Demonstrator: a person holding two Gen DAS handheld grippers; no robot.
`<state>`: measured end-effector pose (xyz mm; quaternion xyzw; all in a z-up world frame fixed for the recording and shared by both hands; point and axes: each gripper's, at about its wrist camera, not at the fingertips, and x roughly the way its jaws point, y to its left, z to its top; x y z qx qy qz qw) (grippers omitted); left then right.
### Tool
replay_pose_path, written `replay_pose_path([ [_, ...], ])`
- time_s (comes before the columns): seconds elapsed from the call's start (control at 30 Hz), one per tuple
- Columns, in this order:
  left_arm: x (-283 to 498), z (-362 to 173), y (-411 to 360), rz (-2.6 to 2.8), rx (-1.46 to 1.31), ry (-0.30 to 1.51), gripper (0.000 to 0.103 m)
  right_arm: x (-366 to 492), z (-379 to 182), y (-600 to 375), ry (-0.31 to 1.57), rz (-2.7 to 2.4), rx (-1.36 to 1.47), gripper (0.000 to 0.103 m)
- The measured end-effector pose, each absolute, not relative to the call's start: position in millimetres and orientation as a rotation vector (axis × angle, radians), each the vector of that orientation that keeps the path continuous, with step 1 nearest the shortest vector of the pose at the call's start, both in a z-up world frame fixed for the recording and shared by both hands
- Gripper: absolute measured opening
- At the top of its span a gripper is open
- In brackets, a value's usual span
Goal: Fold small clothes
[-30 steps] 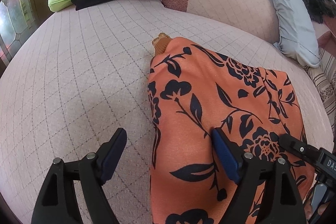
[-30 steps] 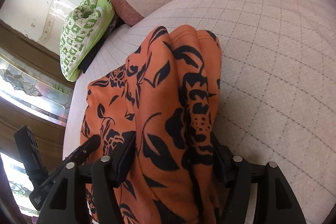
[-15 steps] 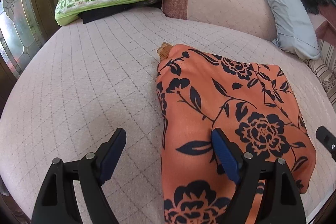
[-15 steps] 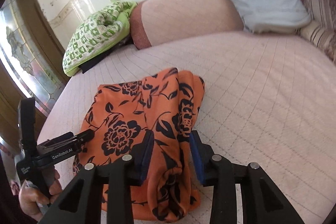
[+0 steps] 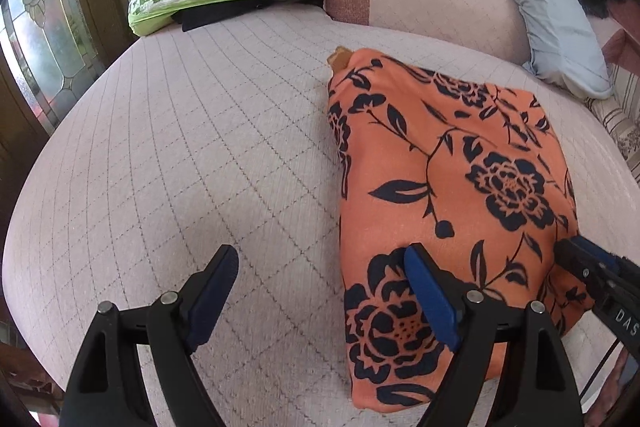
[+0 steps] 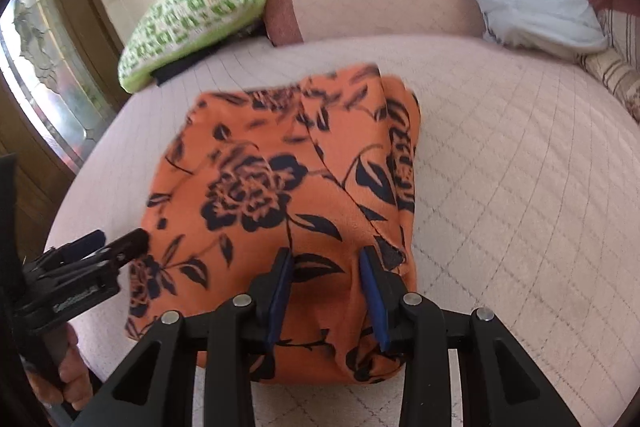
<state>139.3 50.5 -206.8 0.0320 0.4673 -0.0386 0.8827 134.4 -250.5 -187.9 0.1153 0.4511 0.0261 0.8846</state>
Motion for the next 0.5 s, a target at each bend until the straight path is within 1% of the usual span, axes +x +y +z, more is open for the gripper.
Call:
replay_pose_path([
  [0.03,140.0,-210.6,48.4,-0.073,0.095,0.97,0.09,135.1,-189.0,-248.7,0.938,0.051,0.225,0.038],
  [0.13,142.3,-220.7,41.9,-0.077,0.164,0.971,0.091,135.7,-192.2,-242.4,0.932,0.042,0.177,0.038],
  [0.23,145.6,-221.1,48.5,-0.091,0.132,0.992,0.093,131.7,-190.4,-244.5,0.922,0.043,0.197,0.038],
  [0.33,135.5,-212.8,61.5,-0.093,0.065,0.99,0.093,117.4,-180.1,-249.2,0.88,0.036,0.228,0.038],
  [0.4,121.0,-205.7,62.1,-0.074,0.09,0.964,0.093,101.6,-169.3,-249.7,0.82,0.042,0.24,0.038],
  [0.5,94.7,-186.4,57.8,-0.047,0.162,0.919,0.093,81.5,-157.0,-246.4,0.783,0.063,0.248,0.038],
])
